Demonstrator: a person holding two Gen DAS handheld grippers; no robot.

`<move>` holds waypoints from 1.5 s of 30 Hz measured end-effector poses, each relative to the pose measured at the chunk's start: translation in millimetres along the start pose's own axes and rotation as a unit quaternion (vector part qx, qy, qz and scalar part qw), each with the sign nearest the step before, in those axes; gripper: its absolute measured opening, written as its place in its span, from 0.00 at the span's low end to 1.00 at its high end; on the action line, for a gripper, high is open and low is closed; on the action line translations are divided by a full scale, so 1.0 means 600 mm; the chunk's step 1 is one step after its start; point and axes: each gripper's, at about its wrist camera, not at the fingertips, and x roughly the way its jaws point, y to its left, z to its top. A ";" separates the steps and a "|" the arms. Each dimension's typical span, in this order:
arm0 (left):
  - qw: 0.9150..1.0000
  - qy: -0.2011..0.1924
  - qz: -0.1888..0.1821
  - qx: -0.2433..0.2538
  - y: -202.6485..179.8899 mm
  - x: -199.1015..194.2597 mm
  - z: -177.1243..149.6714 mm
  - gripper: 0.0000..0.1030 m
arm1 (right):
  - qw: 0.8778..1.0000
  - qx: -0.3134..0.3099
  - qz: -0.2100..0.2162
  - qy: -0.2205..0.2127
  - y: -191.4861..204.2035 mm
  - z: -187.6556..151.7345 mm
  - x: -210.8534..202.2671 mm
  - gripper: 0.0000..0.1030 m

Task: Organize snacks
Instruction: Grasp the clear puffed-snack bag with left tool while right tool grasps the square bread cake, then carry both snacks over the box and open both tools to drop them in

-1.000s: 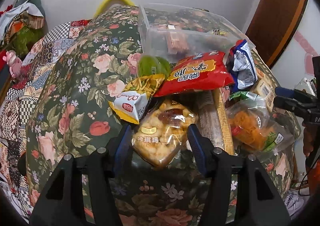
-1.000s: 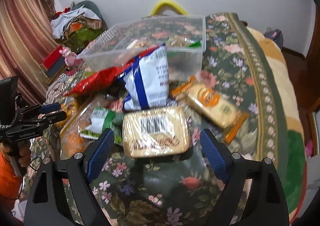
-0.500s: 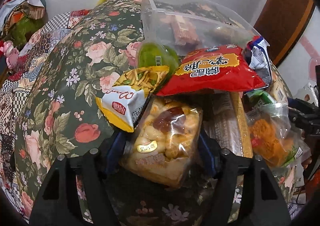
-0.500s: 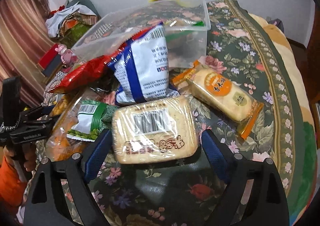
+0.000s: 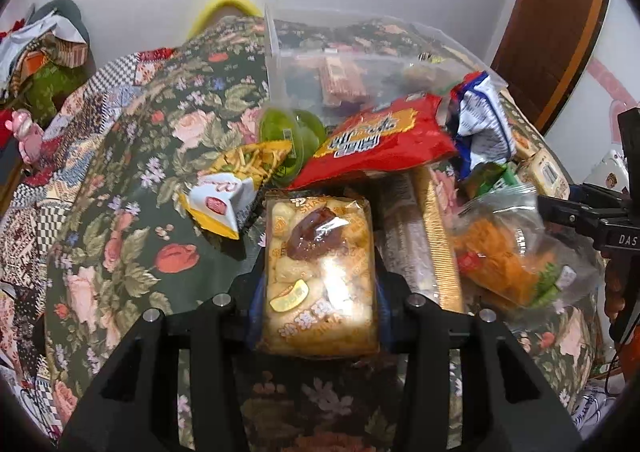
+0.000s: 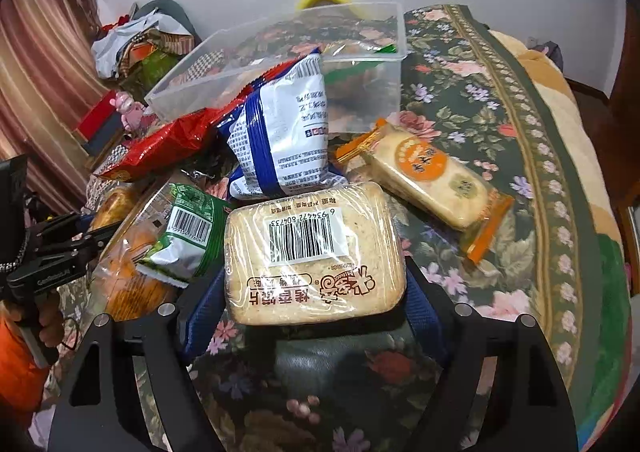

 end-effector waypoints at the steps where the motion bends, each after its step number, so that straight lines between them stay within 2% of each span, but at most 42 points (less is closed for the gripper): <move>1: 1.000 -0.004 0.001 0.000 0.000 -0.008 0.001 0.43 | 1.000 0.000 -0.002 -0.003 -0.002 0.001 -0.004 0.77; 8: 0.999 -0.050 0.005 -0.005 0.000 -0.068 0.025 0.43 | 0.999 0.001 -0.004 -0.037 -0.004 0.018 -0.044 0.77; 13: 0.996 -0.091 0.001 -0.006 -0.004 -0.101 0.062 0.43 | 0.998 -0.013 -0.006 -0.066 0.006 0.046 -0.071 0.77; 22: 0.991 -0.134 -0.008 -0.006 -0.013 -0.108 0.135 0.43 | 0.993 -0.033 -0.008 -0.109 0.023 0.095 -0.087 0.77; 29: 0.990 -0.141 -0.008 -0.006 -0.021 -0.077 0.186 0.43 | 0.991 -0.036 0.004 -0.126 0.038 0.139 -0.067 0.77; 34: 0.992 -0.128 0.003 -0.008 -0.024 -0.033 0.221 0.43 | 0.991 -0.041 0.013 -0.125 0.047 0.172 -0.043 0.77; 38: 0.994 -0.110 0.005 -0.015 -0.020 0.003 0.237 0.43 | 0.993 -0.023 0.030 -0.114 0.049 0.192 -0.013 0.77; 45: 0.995 -0.100 0.009 -0.022 -0.006 0.050 0.270 0.43 | 0.996 -0.027 0.014 -0.087 0.058 0.214 0.041 0.77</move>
